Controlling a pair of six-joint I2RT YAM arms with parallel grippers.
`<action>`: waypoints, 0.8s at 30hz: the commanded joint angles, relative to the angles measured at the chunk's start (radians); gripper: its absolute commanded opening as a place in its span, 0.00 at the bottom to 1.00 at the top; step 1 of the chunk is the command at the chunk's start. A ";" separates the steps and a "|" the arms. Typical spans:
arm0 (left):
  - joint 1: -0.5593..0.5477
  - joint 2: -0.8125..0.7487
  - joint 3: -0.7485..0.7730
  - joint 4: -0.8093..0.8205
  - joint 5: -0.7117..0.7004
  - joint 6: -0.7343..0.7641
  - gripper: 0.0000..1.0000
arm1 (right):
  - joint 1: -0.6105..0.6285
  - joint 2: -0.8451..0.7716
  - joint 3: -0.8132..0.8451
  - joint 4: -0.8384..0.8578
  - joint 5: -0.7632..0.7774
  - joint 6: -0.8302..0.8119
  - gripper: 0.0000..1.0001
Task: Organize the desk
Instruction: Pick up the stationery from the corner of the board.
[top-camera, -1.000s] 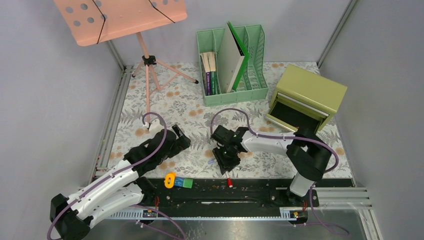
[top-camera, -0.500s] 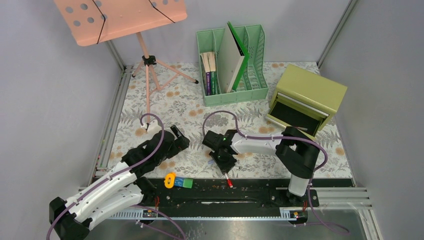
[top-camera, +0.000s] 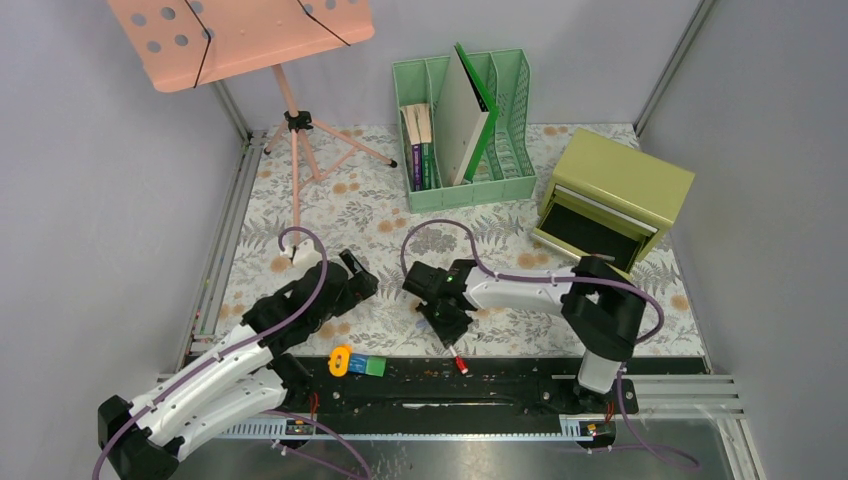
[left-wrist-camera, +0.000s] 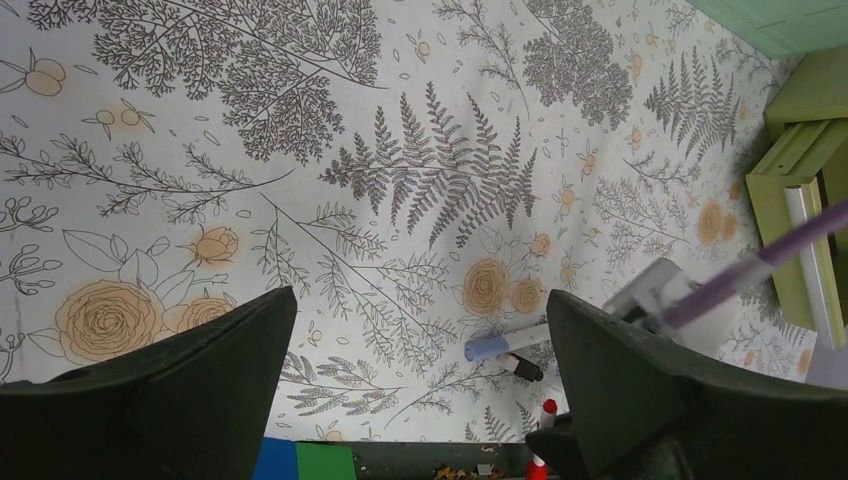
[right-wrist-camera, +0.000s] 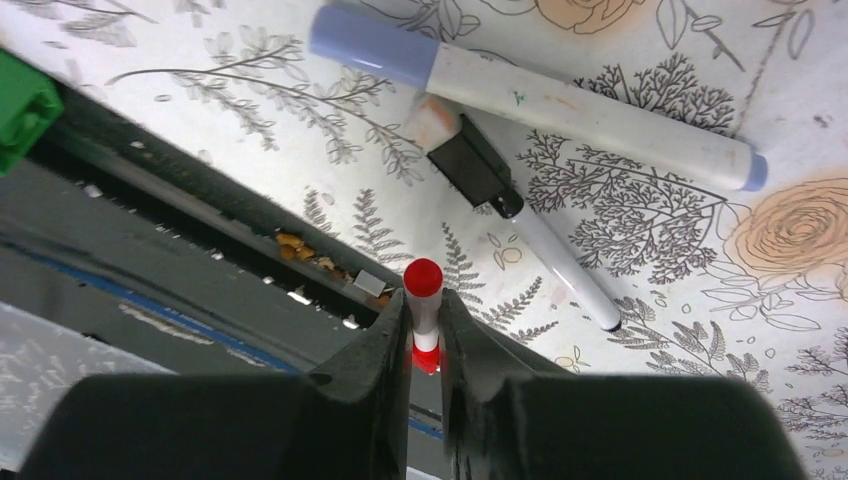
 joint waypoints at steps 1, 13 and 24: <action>0.003 -0.021 0.006 0.016 -0.054 -0.008 0.99 | 0.007 -0.104 0.012 -0.027 0.022 0.004 0.00; 0.005 -0.028 0.004 0.014 -0.053 -0.006 0.99 | -0.001 -0.176 0.114 -0.104 0.057 -0.022 0.00; 0.004 -0.041 -0.009 0.018 -0.047 -0.033 0.99 | -0.172 -0.270 0.015 -0.042 -0.032 0.002 0.00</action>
